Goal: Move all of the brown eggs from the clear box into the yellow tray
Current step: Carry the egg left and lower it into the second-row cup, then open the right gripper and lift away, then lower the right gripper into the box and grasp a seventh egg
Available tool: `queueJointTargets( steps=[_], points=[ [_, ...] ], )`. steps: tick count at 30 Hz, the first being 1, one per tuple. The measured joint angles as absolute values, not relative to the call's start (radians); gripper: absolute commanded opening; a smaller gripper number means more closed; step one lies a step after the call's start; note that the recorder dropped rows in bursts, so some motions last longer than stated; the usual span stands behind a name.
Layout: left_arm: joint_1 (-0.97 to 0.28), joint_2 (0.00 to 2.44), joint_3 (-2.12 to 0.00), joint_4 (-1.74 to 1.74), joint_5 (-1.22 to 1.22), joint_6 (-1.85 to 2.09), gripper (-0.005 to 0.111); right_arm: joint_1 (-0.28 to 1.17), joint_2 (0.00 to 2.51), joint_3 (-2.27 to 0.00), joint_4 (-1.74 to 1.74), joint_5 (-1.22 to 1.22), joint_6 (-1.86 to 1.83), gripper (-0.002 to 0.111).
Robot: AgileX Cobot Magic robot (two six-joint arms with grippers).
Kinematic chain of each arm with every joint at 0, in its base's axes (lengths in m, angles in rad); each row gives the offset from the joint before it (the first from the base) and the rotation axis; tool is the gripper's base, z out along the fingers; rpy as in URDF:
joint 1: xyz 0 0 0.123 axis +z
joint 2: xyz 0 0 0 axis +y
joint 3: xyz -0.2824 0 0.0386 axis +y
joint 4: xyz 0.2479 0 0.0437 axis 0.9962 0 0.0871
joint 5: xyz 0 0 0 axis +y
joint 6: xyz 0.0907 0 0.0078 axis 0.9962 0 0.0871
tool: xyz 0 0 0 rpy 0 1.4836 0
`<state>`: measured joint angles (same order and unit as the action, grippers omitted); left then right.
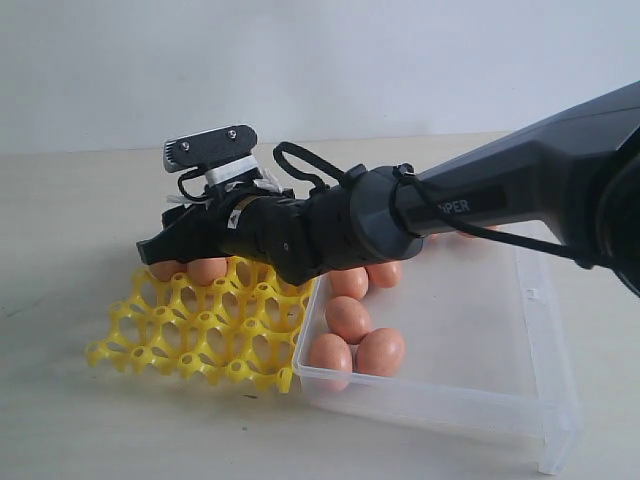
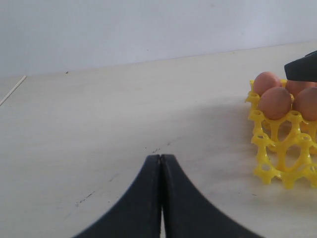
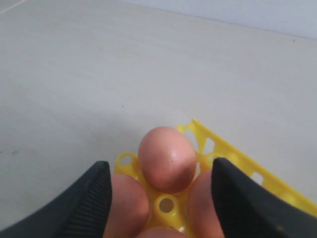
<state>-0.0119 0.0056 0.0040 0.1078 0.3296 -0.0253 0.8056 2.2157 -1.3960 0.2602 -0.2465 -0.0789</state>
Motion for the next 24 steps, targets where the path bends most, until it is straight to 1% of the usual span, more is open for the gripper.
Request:
queueJointTargets(
  steps=[3,6,8,12,16,17,18,19,20,22,24],
  points=[
    [-0.012,0.006,0.004,0.108,0.33,-0.025,0.0,0.806,2.216,-1.396,0.263,-0.244,-0.079,0.055],
    [-0.012,0.006,0.004,0.108,0.33,-0.025,0.0,0.806,2.19,-1.396,0.276,-0.186,-0.079,0.047],
    [-0.012,0.006,0.004,0.108,0.33,-0.025,0.0,0.806,2.145,-1.396,0.281,-0.102,-0.079,0.042],
    [-0.012,0.006,0.004,0.108,0.33,-0.025,0.0,0.806,2.022,-1.396,0.288,0.14,-0.126,0.026],
    [-0.012,0.006,0.004,0.108,0.33,-0.025,0.0,0.806,1.872,-1.396,0.29,0.404,-0.224,0.017],
    [-0.012,0.006,0.004,0.108,0.33,-0.025,0.0,0.806,1.839,-1.396,0.29,0.46,-0.234,0.012],
    [-0.012,0.006,0.004,0.108,0.33,-0.025,0.0,0.806,1.755,-1.396,0.277,0.598,-0.249,0.01],
    [-0.012,0.006,0.004,0.108,0.33,-0.025,0.0,0.806,1.723,-1.396,0.263,0.651,-0.25,0.007],
    [-0.012,0.006,0.004,0.108,0.33,-0.025,0.0,0.806,1.651,-1.396,0.233,0.775,-0.239,0.007],
    [-0.012,0.006,0.004,0.108,0.33,-0.025,0.0,0.793,1.575,-1.396,0.186,0.92,-0.167,0.007],
    [-0.012,0.006,0.004,0.108,0.33,-0.025,0.0,0.754,1.526,-1.371,0.137,0.969,-0.111,0.007]
  ],
)
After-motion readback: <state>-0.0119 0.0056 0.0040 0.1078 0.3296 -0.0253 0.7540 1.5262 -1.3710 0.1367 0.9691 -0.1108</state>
